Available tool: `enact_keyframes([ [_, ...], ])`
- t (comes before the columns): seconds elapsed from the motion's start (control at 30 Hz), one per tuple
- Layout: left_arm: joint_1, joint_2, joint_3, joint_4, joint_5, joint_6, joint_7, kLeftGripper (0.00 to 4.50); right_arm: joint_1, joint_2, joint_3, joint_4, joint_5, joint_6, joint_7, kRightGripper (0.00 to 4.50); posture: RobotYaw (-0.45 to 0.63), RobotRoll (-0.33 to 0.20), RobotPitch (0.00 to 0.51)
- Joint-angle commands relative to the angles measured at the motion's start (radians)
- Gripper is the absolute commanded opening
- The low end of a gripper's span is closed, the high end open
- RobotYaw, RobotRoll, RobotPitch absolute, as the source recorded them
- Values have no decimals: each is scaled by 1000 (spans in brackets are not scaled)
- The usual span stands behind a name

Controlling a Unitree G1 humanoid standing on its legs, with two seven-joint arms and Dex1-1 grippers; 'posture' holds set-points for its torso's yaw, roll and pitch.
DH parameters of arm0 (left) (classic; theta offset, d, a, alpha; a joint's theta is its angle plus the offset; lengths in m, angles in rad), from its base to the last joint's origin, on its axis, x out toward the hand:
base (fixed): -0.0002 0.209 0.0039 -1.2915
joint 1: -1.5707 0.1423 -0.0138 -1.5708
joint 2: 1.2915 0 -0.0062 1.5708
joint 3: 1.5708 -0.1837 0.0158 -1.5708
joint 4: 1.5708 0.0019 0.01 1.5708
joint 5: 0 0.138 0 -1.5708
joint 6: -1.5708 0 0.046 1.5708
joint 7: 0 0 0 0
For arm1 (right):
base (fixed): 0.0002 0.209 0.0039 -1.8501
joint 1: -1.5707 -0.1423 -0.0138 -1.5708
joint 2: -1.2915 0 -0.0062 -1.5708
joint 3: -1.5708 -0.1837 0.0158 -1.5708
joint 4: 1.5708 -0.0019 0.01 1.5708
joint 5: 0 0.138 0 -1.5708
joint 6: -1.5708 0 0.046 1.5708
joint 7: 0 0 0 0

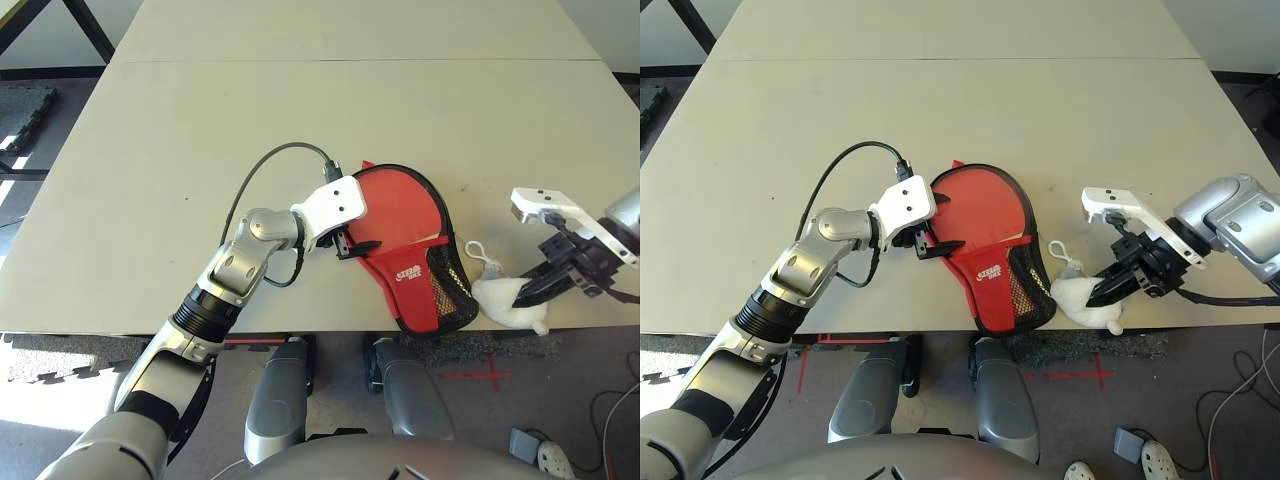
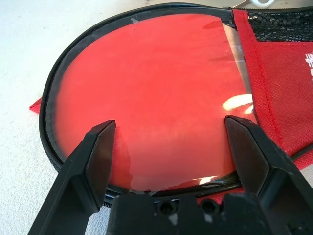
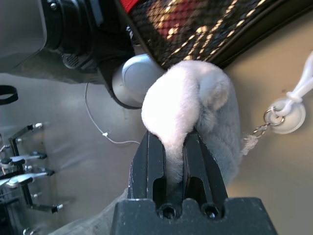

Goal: Store the ping-pong paddle in its case and zip it.

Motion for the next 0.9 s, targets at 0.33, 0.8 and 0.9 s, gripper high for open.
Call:
enact_keyframes([
  [0.33, 35, 11, -48, 90, 43, 27, -4, 4500, 71, -87, 76, -99, 36, -41, 16, 71, 41, 0, 229],
  [0.8, 28, 16, -36, 81, 37, 22, -12, 4500, 7, 45, -61, 54, -5, 7, 16, 1780, 40, 0, 221],
  [0.9, 20, 23, -7, 42, 4, 41, -31, 4500, -52, 3, -45, 71, 55, -18, 16, 2959, 40, 0, 221],
])
